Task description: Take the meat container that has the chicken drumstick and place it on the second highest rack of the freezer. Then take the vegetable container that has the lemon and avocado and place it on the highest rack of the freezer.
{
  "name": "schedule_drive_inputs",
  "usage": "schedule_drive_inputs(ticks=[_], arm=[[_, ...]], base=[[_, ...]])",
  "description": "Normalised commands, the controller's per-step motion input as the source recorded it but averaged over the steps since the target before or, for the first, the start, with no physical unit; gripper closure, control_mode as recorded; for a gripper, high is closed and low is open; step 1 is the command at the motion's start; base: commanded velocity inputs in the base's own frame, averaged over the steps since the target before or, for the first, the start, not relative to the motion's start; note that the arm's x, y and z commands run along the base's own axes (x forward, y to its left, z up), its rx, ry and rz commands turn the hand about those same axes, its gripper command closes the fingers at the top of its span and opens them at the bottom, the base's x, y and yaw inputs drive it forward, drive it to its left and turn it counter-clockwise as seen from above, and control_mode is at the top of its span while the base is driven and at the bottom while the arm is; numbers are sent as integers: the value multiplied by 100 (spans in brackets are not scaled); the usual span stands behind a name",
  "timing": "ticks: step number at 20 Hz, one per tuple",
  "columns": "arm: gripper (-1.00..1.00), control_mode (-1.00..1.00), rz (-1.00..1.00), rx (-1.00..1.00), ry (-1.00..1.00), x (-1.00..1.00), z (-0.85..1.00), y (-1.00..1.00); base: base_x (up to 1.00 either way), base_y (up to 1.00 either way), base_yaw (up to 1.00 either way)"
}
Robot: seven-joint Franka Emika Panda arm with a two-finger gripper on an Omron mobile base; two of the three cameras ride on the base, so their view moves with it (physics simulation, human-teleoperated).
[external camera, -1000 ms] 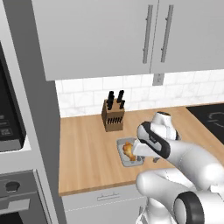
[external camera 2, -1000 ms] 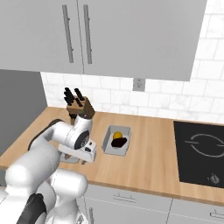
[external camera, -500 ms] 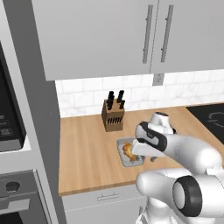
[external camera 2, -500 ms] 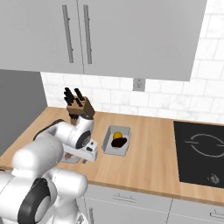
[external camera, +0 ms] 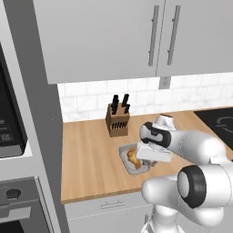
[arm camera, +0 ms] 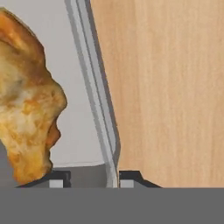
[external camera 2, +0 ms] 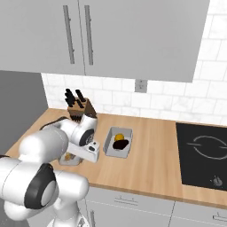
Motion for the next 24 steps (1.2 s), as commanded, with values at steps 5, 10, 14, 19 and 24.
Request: schedule_drive_inputs(ticks=[5,10,14,19,24], arm=[[100,-100,-1,0,-13,-13,4,0],[100,-100,-6,0,-3,-5,0,0],[100,-100,-16,1,0,-29,20,1],[100,-100,-24,4,0,-33,61,3],[100,-100,-27,4,0,-37,69,8]], base=[[0,0,0],[0,0,0],[0,0,0],[0,0,0],[0,0,0]])
